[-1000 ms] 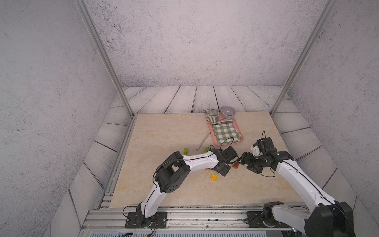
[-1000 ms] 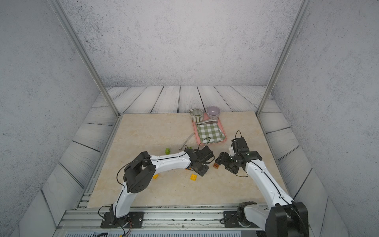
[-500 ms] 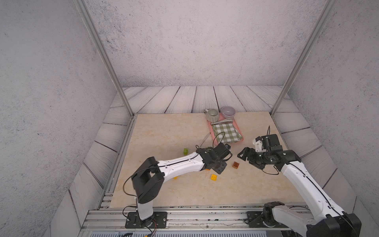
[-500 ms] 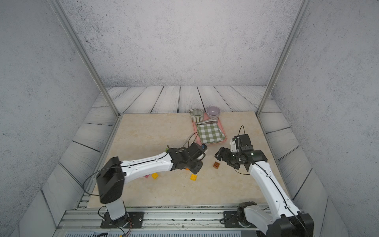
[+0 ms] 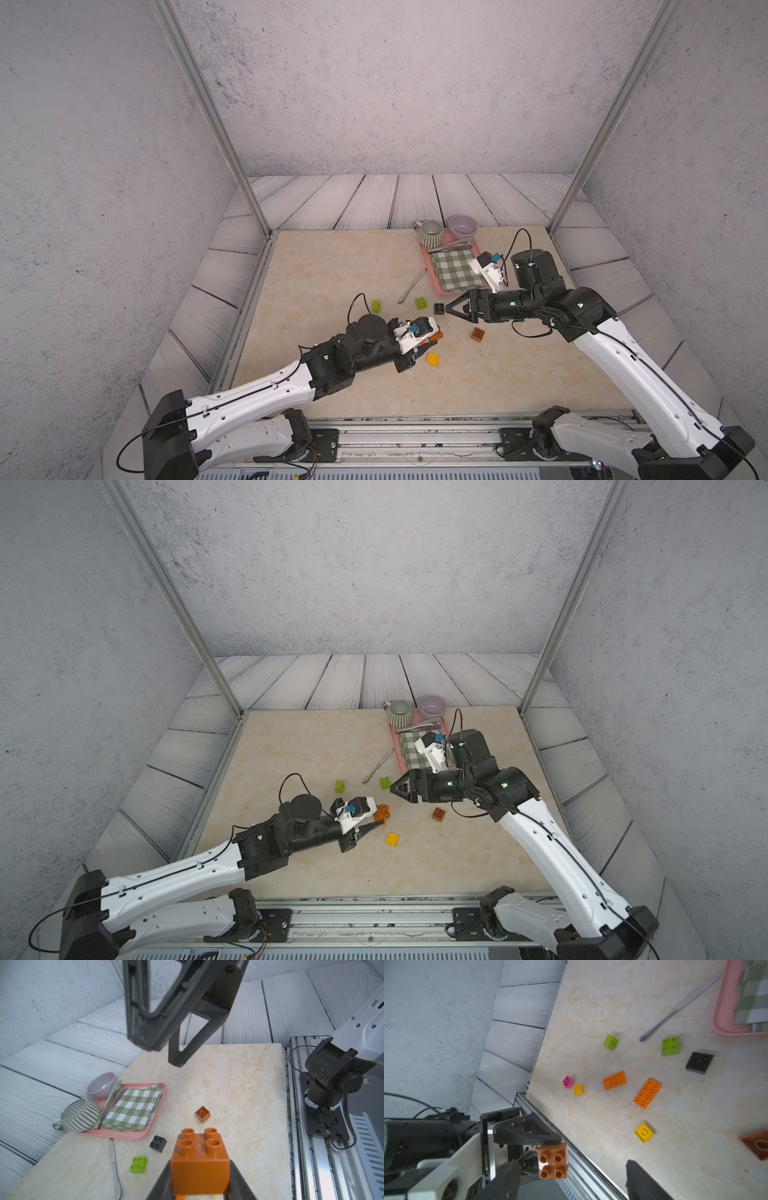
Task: Assemble the letter r with lego
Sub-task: Pick up the lego brick from the center of the board.
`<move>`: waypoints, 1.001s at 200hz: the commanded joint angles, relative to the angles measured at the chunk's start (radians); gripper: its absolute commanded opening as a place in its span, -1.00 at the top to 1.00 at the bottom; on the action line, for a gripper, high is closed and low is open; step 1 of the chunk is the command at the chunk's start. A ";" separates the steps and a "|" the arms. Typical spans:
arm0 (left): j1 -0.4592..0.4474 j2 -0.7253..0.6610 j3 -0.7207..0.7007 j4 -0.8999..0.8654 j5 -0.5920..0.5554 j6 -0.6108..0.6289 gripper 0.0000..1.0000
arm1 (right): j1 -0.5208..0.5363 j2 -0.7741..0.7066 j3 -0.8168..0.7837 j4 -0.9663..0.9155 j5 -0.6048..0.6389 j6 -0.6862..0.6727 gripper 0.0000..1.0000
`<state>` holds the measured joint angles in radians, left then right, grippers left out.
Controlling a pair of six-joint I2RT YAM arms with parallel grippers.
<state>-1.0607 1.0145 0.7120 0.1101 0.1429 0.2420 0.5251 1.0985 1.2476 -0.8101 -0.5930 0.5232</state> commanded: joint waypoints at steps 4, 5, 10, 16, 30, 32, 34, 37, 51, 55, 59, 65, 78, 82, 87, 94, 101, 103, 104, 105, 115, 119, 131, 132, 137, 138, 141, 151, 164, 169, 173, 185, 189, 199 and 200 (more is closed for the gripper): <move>0.000 -0.037 -0.003 0.046 0.000 0.080 1.00 | 0.049 0.000 -0.016 0.004 0.038 0.044 -0.62; 0.000 -0.036 -0.003 0.046 0.000 0.080 1.00 | 0.053 0.001 -0.016 0.006 0.039 0.045 -0.62; 0.000 -0.035 -0.003 0.046 0.000 0.079 1.00 | 0.070 0.001 -0.020 0.014 0.040 0.054 -0.62; 0.001 -0.034 -0.004 0.046 0.002 0.076 1.00 | 0.087 0.005 -0.023 0.023 0.048 0.063 -0.62; -0.001 -0.031 -0.009 0.052 0.007 0.070 1.00 | 0.118 0.004 -0.035 0.047 0.052 0.085 -0.62; 0.000 -0.030 -0.009 0.053 0.009 0.068 1.00 | 0.119 0.004 -0.038 0.053 0.050 0.088 -0.62; 0.001 -0.030 -0.010 0.054 0.009 0.067 1.00 | 0.119 0.005 -0.039 0.055 0.046 0.091 -0.62; 0.000 -0.030 -0.011 0.057 0.011 0.066 1.00 | 0.121 0.006 -0.041 0.060 0.040 0.094 -0.61; 0.001 -0.026 -0.013 0.059 0.014 0.066 1.00 | 0.128 0.011 -0.043 0.070 0.013 0.098 -0.61; 0.000 -0.024 -0.013 0.059 0.014 0.068 1.00 | 0.131 0.013 -0.041 0.070 0.010 0.097 -0.61; 0.001 -0.023 -0.013 0.059 0.014 0.068 1.00 | 0.136 0.015 -0.038 0.069 0.009 0.096 -0.61; 0.000 -0.021 -0.013 0.059 0.015 0.068 1.00 | 0.142 0.017 -0.034 0.064 0.009 0.092 -0.61; 0.001 -0.017 -0.013 0.061 0.016 0.068 1.00 | 0.153 0.027 -0.026 0.049 0.013 0.083 -0.55; 0.000 -0.016 -0.012 0.060 0.017 0.067 1.00 | 0.156 0.030 -0.022 0.039 0.016 0.079 -0.53; 0.000 -0.015 -0.010 0.061 0.018 0.067 1.00 | 0.157 0.033 -0.020 0.030 0.022 0.073 -0.51; 0.001 -0.013 -0.008 0.059 0.018 0.068 1.00 | 0.162 0.037 -0.016 0.017 0.033 0.066 -0.45; 0.001 -0.010 -0.008 0.059 0.018 0.068 1.00 | 0.164 0.039 -0.014 0.009 0.040 0.060 -0.39; 0.000 -0.010 -0.007 0.059 0.018 0.068 1.00 | 0.166 0.040 -0.013 0.007 0.042 0.059 -0.38; 0.000 -0.009 -0.007 0.059 0.018 0.068 1.00 | 0.165 0.040 -0.013 0.007 0.044 0.058 -0.37; 0.001 -0.009 -0.007 0.058 0.018 0.068 1.00 | 0.166 0.040 -0.013 0.007 0.044 0.058 -0.37; 0.000 -0.006 -0.007 0.059 0.018 0.066 1.00 | 0.168 0.041 -0.011 0.003 0.043 0.054 -0.35; 0.001 -0.005 -0.007 0.058 0.018 0.066 1.00 | 0.169 0.043 -0.010 0.003 0.041 0.054 -0.35; 0.000 -0.003 -0.004 0.056 0.020 0.065 1.00 | 0.176 0.046 -0.005 0.003 0.037 0.050 -0.35; 0.000 -0.003 -0.004 0.057 0.020 0.065 1.00 | 0.177 0.046 -0.005 0.003 0.037 0.050 -0.35; 0.000 -0.001 -0.003 0.056 0.019 0.065 1.00 | 0.181 0.047 -0.003 0.001 0.036 0.048 -0.35; 0.000 -0.001 -0.003 0.057 0.020 0.065 1.00 | 0.181 0.047 -0.002 0.001 0.036 0.048 -0.35; 0.000 0.000 -0.003 0.057 0.020 0.064 1.00 | 0.184 0.049 -0.001 0.000 0.037 0.046 -0.35; 0.001 0.001 -0.002 0.057 0.021 0.065 1.00 | 0.192 0.054 0.004 -0.003 0.035 0.042 -0.32; 0.000 0.004 -0.002 0.056 0.020 0.065 1.00 | 0.200 0.060 0.005 -0.006 0.039 0.040 -0.27; 0.001 0.006 -0.002 0.057 0.022 0.065 1.00 | 0.202 0.061 0.006 -0.007 0.042 0.040 -0.24; 0.001 0.006 -0.001 0.055 0.022 0.065 1.00 | 0.205 0.061 0.006 -0.008 0.045 0.038 -0.22; 0.000 0.008 0.001 0.054 0.026 0.063 1.00 | 0.205 0.065 0.006 -0.005 0.045 0.037 -0.16; 0.000 0.009 0.001 0.053 0.026 0.062 1.00 | 0.207 0.066 0.006 -0.005 0.045 0.037 -0.14; 0.000 0.009 0.002 0.055 0.027 0.061 1.00 | 0.208 0.068 0.009 -0.003 0.042 0.038 -0.12; 0.000 0.009 0.001 0.055 0.027 0.060 1.00 | 0.208 0.069 0.009 -0.003 0.042 0.038 -0.11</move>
<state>-1.0607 1.0191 0.7086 0.1471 0.1539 0.3000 0.7261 1.1595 1.2236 -0.7975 -0.5648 0.5732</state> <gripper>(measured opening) 0.356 0.571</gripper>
